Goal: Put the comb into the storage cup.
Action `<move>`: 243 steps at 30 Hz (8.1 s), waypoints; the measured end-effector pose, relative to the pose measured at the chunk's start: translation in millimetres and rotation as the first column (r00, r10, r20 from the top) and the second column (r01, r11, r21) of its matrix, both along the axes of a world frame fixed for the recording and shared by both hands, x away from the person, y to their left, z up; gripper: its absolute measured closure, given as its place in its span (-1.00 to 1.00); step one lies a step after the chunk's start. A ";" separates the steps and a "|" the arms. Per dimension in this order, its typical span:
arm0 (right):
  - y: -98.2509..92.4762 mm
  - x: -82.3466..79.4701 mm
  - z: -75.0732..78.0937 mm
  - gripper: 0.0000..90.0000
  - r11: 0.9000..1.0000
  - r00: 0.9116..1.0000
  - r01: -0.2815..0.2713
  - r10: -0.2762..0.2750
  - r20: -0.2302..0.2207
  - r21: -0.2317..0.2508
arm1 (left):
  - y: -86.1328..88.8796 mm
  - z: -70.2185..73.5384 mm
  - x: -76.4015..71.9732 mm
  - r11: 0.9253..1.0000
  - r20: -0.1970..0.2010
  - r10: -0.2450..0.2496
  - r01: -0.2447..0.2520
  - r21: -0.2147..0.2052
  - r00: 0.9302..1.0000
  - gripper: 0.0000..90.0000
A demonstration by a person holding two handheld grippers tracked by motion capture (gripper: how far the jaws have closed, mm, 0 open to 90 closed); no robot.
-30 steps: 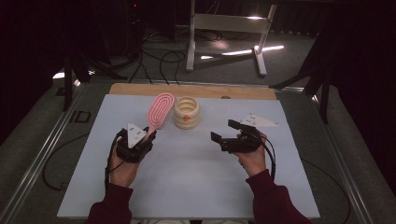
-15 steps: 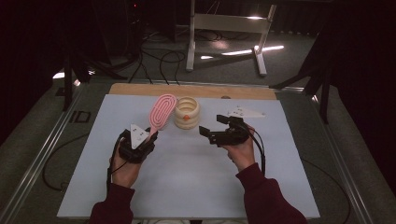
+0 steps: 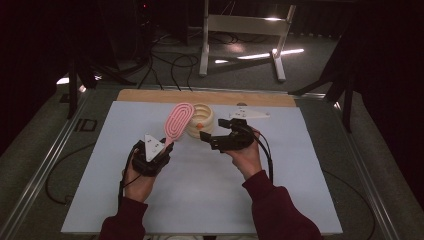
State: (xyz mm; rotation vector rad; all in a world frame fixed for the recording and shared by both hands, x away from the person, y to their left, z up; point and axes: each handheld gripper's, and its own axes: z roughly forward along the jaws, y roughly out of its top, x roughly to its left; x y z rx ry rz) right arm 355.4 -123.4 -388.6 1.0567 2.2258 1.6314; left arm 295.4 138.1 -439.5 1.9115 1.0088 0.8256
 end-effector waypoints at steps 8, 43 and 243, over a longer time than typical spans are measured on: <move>19.9 4.3 -0.2 -0.77 1.000 0.999 -0.027 0.027 -0.020 0.002 | -7.7 -2.8 -1.5 1.000 -0.001 -0.010 0.010 0.008 1.000 0.58; 52.7 17.2 -12.9 0.10 0.997 0.972 -0.032 0.047 -0.232 0.067 | -26.0 -4.2 -11.6 0.999 0.045 -0.020 0.021 -0.024 0.999 0.57; 5.6 115.0 28.5 0.43 0.927 0.950 0.312 -0.311 -0.039 0.206 | 99.3 10.7 -43.1 0.972 0.086 0.032 -0.011 -0.234 0.996 -1.00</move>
